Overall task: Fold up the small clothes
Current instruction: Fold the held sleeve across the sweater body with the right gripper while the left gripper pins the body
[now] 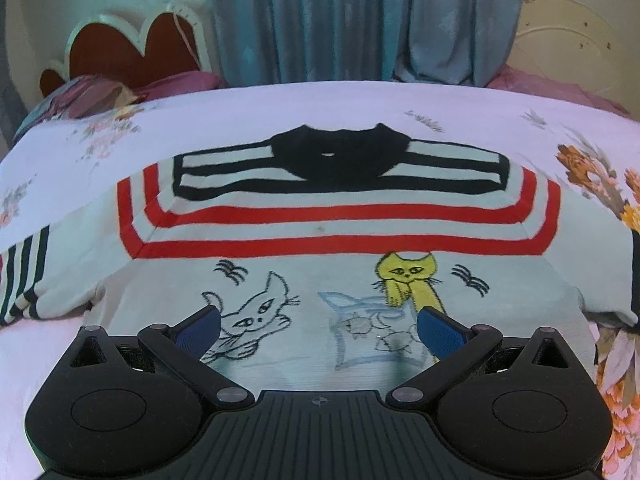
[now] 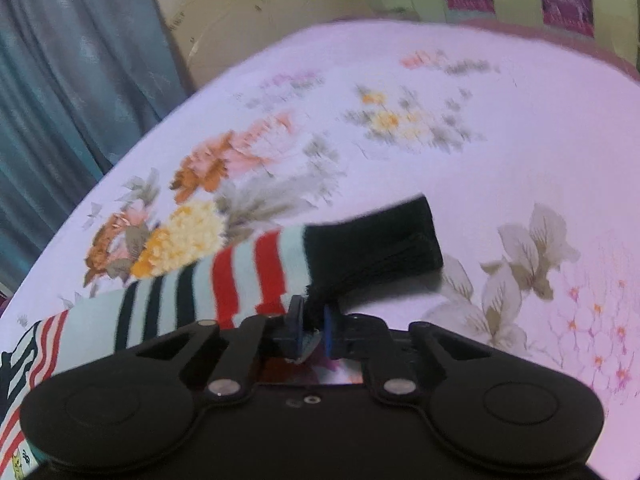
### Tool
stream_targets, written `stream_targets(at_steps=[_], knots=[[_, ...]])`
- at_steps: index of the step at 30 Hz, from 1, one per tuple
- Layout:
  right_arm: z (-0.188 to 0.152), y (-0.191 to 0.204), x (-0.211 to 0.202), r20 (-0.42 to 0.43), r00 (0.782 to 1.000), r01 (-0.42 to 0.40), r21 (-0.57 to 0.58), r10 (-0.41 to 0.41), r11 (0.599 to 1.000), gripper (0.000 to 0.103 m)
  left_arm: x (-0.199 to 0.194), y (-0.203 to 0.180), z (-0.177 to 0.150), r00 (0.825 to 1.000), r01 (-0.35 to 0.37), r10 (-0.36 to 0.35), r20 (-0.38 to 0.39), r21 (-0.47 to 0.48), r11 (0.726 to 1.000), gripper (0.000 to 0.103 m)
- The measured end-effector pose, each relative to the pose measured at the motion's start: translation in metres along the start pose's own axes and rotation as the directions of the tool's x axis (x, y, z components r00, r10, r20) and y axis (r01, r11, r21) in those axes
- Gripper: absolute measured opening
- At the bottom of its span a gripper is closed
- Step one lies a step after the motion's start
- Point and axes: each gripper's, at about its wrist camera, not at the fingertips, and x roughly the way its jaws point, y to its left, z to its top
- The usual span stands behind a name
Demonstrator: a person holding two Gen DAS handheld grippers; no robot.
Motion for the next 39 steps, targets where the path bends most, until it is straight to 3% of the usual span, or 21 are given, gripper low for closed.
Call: stream_targets(at_steps=[6, 11, 17, 21, 25, 29, 31, 35, 36, 37, 39], knots=[[0.004, 0.057, -0.029, 0.101, 0.99, -0.08, -0.182, 0.099, 0.98, 0.008, -0.005, 0.027, 0.002, 1.0, 0.013, -0.013, 0.005, -0.029, 0.999, 0.103], [-0.016, 0.15, -0.053, 0.084, 0.954, -0.24, -0.366, 0.289, 0.899, 0.008, -0.011, 0.075, 0.003, 0.999, 0.03, -0.027, 0.025, -0.134, 0.99, 0.103], [-0.09, 0.272, -0.059, -0.094, 0.88, -0.445, -0.512, 0.467, 0.735, 0.008, -0.008, 0.14, -0.003, 0.999, 0.017, -0.009, 0.038, -0.216, 0.976, 0.103], [-0.159, 0.329, -0.041, -0.269, 0.847, -0.525, -0.554, 0.459, 0.646, 0.008, -0.001, 0.168, -0.008, 0.997, 0.069, -0.062, 0.035, -0.254, 0.965, 0.103], [-0.203, 0.351, -0.033, -0.382, 0.83, -0.558, -0.575, 0.407, 0.598, 0.027, 0.013, 0.177, -0.01, 0.981, 0.189, -0.192, 0.021, -0.299, 0.935, 0.103], [-0.196, 0.339, -0.048, -0.398, 0.809, -0.587, -0.545, 0.432, 0.598, 0.035, 0.032, 0.163, -0.005, 0.948, 0.292, -0.317, -0.024, -0.329, 0.898, 0.103], [-0.185, 0.326, -0.063, -0.374, 0.814, -0.581, -0.541, 0.445, 0.607, 0.036, 0.042, 0.149, -0.002, 0.929, 0.337, -0.368, -0.031, -0.335, 0.88, 0.103], [-0.166, 0.288, -0.084, -0.261, 0.874, -0.48, -0.592, 0.41, 0.647, 0.039, 0.06, 0.122, -0.002, 0.895, 0.396, -0.443, -0.049, -0.367, 0.842, 0.102], [-0.165, 0.28, -0.084, -0.234, 0.889, -0.45, -0.598, 0.393, 0.663, 0.04, 0.065, 0.117, -0.002, 0.889, 0.409, -0.456, -0.044, -0.374, 0.832, 0.095], [-0.161, 0.268, -0.085, -0.205, 0.906, -0.414, -0.604, 0.37, 0.681, 0.04, 0.07, 0.112, -0.001, 0.884, 0.417, -0.465, -0.044, -0.375, 0.828, 0.077], [-0.154, 0.247, -0.083, -0.145, 0.939, -0.332, -0.615, 0.311, 0.716, 0.04, 0.079, 0.103, -0.001, 0.876, 0.427, -0.48, -0.051, -0.382, 0.819, 0.068]])
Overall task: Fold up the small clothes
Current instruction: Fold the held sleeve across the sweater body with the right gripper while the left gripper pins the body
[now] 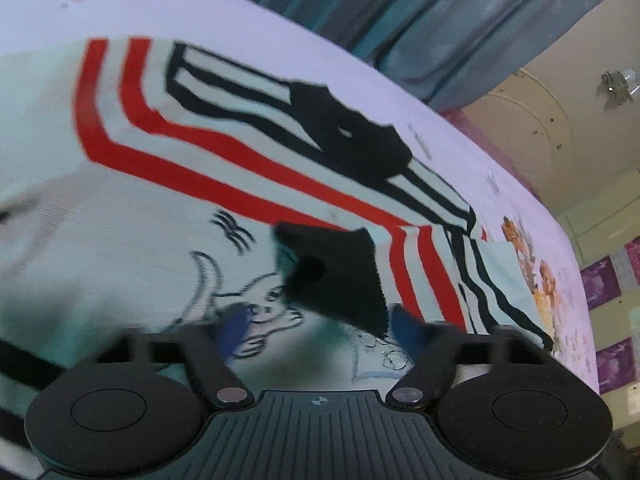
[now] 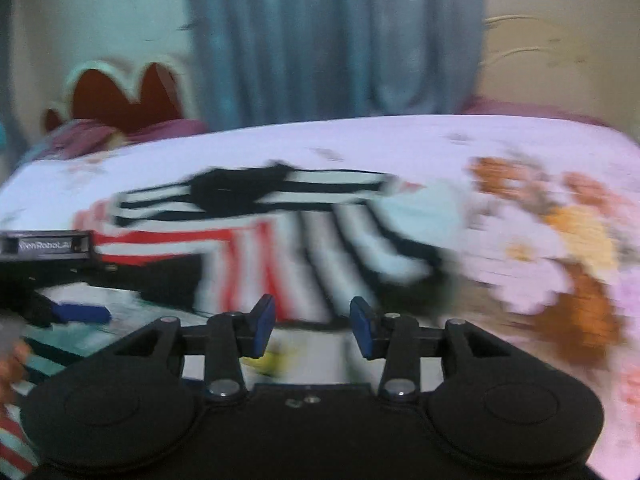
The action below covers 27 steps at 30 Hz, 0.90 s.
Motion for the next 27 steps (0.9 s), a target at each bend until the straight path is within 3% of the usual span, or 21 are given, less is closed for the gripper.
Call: stream_targets(at_steps=[5, 6, 7, 8, 11, 12, 14, 17, 19, 23, 27], knots=[[-0.012, -0.045, 0.011, -0.053, 0.991, 0.123, 0.062, -0.12, 0.99, 0.041, 0.01, -0.013, 0.002, 0.999, -0.016, 0.015, 0.052, 0.029, 0.999, 0.065], [-0.011, -0.048, 0.016, -0.06, 0.989, 0.136, 0.068, -0.132, 0.988, 0.042, 0.011, -0.015, 0.003, 0.998, -0.022, 0.02, 0.062, 0.035, 0.999, 0.045], [-0.011, -0.052, 0.02, -0.063, 0.989, 0.14, 0.08, -0.136, 0.987, 0.044, 0.013, -0.015, 0.004, 0.998, -0.029, 0.026, 0.061, 0.038, 0.999, 0.02], [-0.011, -0.055, 0.024, -0.067, 0.989, 0.138, 0.091, -0.133, 0.986, 0.045, 0.016, -0.013, 0.006, 0.999, -0.018, 0.017, 0.048, 0.029, 0.999, 0.011], [-0.01, -0.061, 0.035, -0.08, 0.989, 0.132, 0.12, -0.123, 0.984, 0.043, 0.013, -0.011, 0.007, 0.997, 0.0, -0.003, 0.072, 0.034, 0.999, 0.008], [-0.008, -0.058, 0.039, -0.084, 0.989, 0.127, 0.121, -0.118, 0.984, 0.038, 0.004, -0.012, 0.009, 0.995, 0.009, -0.014, 0.102, 0.047, 0.999, 0.008], [-0.007, -0.057, 0.043, -0.095, 0.99, 0.115, 0.12, -0.104, 0.986, 0.024, -0.013, -0.015, 0.017, 0.984, 0.013, -0.023, 0.176, 0.058, 0.998, 0.008], [-0.003, -0.055, 0.049, -0.097, 0.99, 0.117, 0.114, -0.107, 0.986, 0.022, -0.041, -0.007, 0.033, 0.962, -0.004, -0.011, 0.273, 0.054, 0.999, 0.008], [-0.001, -0.055, 0.049, -0.089, 0.99, 0.118, 0.112, -0.108, 0.987, 0.02, -0.053, 0.006, 0.041, 0.952, -0.055, 0.031, 0.306, 0.07, 0.996, 0.008], [-0.004, -0.05, 0.05, -0.079, 0.99, 0.127, 0.083, -0.12, 0.988, 0.017, -0.038, 0.034, 0.036, 0.96, -0.143, 0.124, 0.251, 0.06, 0.988, 0.007], [-0.011, -0.058, 0.054, -0.105, 0.987, 0.129, 0.105, -0.119, 0.986, 0.016, -0.018, 0.039, 0.02, 0.963, -0.191, 0.17, 0.209, 0.085, 0.978, 0.007]])
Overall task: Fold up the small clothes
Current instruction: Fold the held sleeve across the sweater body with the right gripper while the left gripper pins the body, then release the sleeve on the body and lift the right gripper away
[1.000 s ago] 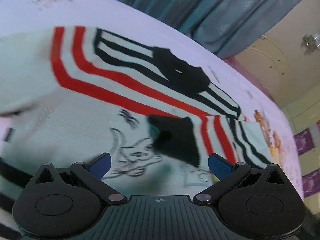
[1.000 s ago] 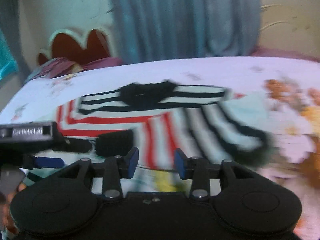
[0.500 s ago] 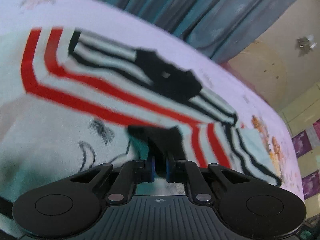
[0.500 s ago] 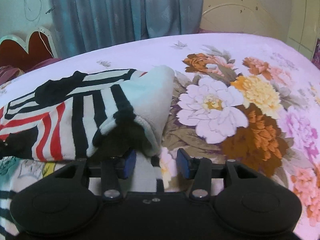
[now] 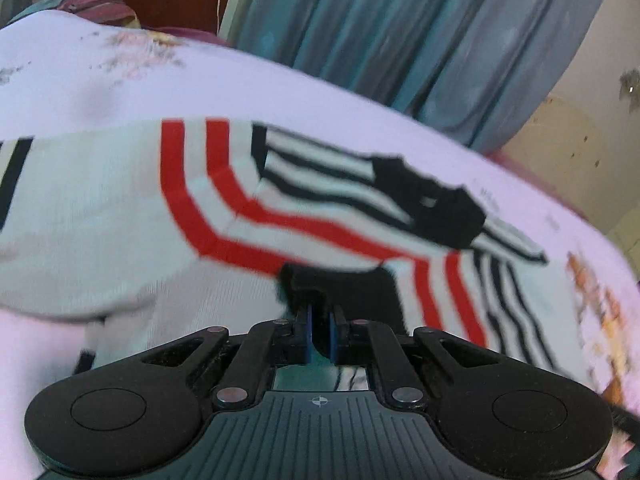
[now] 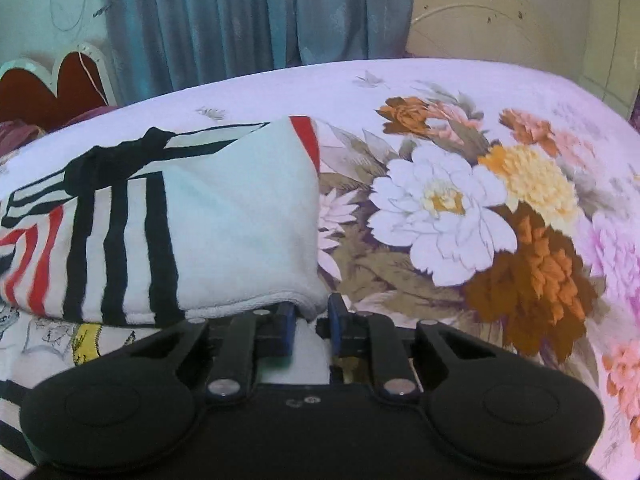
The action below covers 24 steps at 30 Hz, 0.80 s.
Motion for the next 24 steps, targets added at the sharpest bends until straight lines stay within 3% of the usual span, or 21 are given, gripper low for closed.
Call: stream_targets(at_steps=[4, 8, 12, 17, 19, 24], knots=[[-0.002, 0.0, -0.006, -0.027, 0.999, -0.021, -0.041, 0.02, 0.999, 0.022, 0.001, -0.005, 0.003, 1.0, -0.03, 0.031, -0.004, 0.03, 0.999, 0.007], [0.0, -0.011, -0.025, -0.038, 0.998, -0.058, -0.02, 0.057, 0.998, 0.027, -0.024, -0.003, 0.007, 0.99, -0.115, 0.111, 0.083, 0.05, 0.992, 0.007], [0.013, -0.021, -0.044, 0.031, 0.996, -0.082, 0.015, 0.081, 0.997, 0.036, -0.035, -0.007, 0.013, 0.993, -0.071, 0.065, 0.1, 0.055, 0.996, 0.008], [0.047, -0.021, -0.008, 0.034, 0.993, -0.118, 0.066, 0.116, 0.991, 0.038, -0.016, -0.042, 0.007, 0.998, 0.019, -0.026, 0.05, 0.132, 0.991, 0.008], [0.058, -0.018, 0.012, 0.02, 0.991, -0.13, 0.08, 0.129, 0.988, 0.038, -0.004, -0.053, 0.003, 0.999, 0.018, -0.023, 0.028, 0.167, 0.986, 0.008], [0.085, -0.013, 0.055, 0.015, 0.992, -0.126, 0.097, 0.125, 0.987, 0.039, 0.016, -0.047, -0.004, 1.0, 0.002, -0.002, 0.0, 0.154, 0.988, 0.008]])
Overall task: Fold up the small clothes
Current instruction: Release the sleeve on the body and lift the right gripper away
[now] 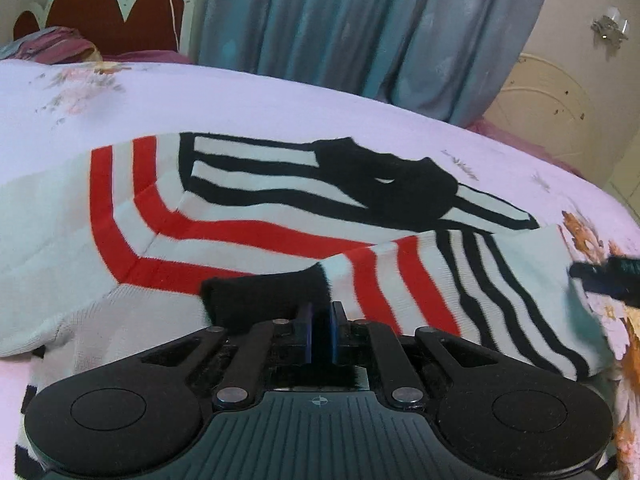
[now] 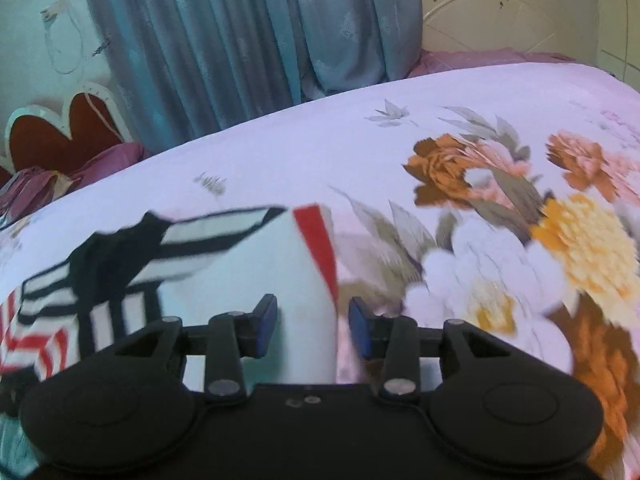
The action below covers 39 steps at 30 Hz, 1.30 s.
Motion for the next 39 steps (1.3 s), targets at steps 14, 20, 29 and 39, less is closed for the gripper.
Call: stream_targets(at_steps=[14, 20, 29, 39], knots=[[0.021, -0.001, 0.048, 0.0, 0.998, 0.064, -0.028, -0.064, 0.998, 0.01, -0.006, -0.004, 0.003, 1.0, -0.02, 0.02, 0.002, 0.013, 1.0, 0.008], [0.022, 0.017, 0.023, 0.076, 0.996, 0.051, -0.071, -0.046, 0.996, 0.026, 0.0, -0.005, 0.008, 1.0, -0.013, 0.013, 0.011, -0.006, 1.0, 0.008], [-0.002, 0.042, 0.02, 0.024, 0.998, 0.062, -0.187, -0.059, 0.98, 0.025, 0.002, 0.007, 0.011, 0.999, -0.043, 0.043, -0.017, -0.021, 0.999, 0.008], [-0.047, 0.085, -0.004, -0.022, 1.0, 0.006, -0.304, -0.013, 0.953, 0.027, -0.014, 0.012, 0.01, 0.994, -0.098, 0.097, -0.041, -0.017, 0.995, 0.009]])
